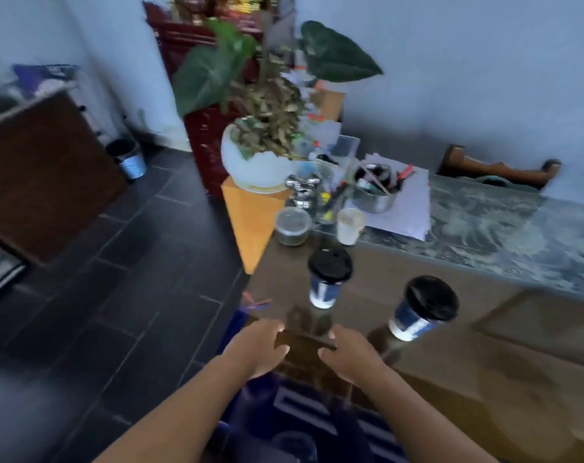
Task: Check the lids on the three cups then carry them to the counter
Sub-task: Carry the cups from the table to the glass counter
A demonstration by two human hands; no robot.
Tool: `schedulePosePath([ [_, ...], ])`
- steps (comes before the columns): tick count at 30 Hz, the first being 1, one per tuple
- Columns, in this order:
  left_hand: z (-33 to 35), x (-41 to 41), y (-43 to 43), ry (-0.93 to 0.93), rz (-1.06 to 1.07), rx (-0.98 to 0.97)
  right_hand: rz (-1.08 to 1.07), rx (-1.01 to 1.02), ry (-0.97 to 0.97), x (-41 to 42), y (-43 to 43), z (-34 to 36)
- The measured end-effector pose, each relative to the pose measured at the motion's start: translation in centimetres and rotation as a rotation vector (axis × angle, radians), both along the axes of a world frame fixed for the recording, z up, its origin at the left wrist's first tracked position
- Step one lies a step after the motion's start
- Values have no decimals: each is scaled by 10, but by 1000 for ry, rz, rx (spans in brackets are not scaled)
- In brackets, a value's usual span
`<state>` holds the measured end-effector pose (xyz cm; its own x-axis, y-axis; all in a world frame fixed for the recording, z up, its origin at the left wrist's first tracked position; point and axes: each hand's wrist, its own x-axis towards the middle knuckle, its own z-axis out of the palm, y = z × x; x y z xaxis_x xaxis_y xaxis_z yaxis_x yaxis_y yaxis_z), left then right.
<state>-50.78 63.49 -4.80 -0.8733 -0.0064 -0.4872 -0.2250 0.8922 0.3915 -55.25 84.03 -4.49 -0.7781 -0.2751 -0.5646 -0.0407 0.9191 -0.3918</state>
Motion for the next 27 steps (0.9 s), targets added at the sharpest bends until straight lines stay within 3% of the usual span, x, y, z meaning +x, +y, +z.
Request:
schedulePosePath([
  [9, 30, 127, -262, 21, 558, -147, 583, -30, 90, 27, -308, 26],
  [16, 66, 259, -453, 71, 871, -234, 897, -47, 204, 92, -552, 67],
  [27, 87, 434, -610, 92, 1333, -321, 1436, -138, 254, 253, -817, 102],
])
